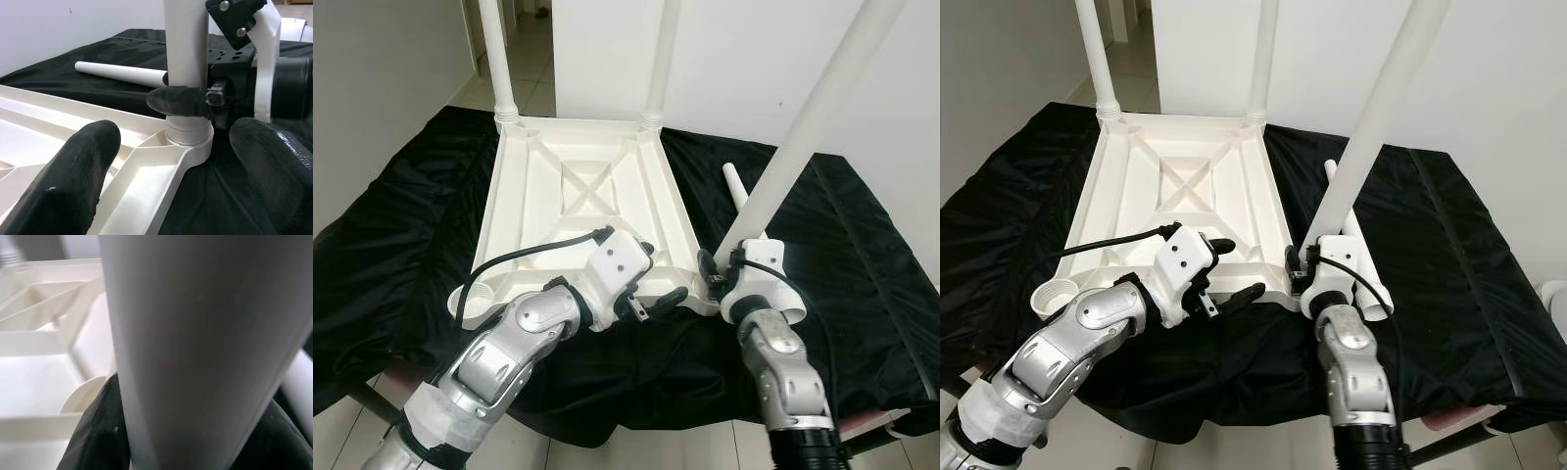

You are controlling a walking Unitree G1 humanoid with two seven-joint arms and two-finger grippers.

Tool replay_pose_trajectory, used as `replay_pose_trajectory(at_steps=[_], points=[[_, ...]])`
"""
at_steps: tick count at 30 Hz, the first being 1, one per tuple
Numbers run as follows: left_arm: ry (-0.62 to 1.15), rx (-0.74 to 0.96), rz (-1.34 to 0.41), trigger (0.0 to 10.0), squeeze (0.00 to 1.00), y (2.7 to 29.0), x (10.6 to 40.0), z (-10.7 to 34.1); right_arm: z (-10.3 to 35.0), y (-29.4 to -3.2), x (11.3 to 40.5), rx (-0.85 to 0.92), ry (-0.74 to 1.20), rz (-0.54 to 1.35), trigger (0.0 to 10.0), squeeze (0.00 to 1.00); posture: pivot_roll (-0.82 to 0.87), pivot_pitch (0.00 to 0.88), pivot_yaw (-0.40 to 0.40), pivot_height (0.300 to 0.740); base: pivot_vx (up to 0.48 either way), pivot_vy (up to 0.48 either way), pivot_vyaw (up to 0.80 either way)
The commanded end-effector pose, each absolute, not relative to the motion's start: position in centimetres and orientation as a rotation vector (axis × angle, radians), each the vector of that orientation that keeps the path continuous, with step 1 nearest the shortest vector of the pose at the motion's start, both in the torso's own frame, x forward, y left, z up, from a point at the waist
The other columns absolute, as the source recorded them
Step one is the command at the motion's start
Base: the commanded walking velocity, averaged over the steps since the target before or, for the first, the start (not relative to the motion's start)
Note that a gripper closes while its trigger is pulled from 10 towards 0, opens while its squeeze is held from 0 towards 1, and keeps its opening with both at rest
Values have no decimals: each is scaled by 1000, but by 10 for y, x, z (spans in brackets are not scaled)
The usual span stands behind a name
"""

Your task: Building children table

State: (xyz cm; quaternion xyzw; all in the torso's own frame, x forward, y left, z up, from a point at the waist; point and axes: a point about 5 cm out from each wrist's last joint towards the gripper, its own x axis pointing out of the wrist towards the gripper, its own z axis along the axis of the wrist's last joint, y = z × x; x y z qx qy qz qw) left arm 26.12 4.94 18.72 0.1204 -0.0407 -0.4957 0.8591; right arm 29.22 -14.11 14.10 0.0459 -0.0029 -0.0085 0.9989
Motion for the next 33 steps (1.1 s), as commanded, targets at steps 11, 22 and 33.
replay_pose_trajectory(at_steps=[11, 22, 33], points=[[-82, 268, -1097, 10000, 0, 43, 260, 188, 145, -127, 285, 154, -24, -87, 10000, 929, -7, 70, -30, 740, 0, 0, 0], [-90, 273, -1087, 10000, 0, 44, 262, 188, 148, -134, 268, 134, -99, -34, 10000, 0, -15, 83, -34, 740, 0, 0, 0], [-80, 294, -1039, 10000, 0, 50, 272, 186, 144, -138, 239, 100, -167, 76, 10000, 0, -29, 92, -25, 740, 0, 0, 0]])
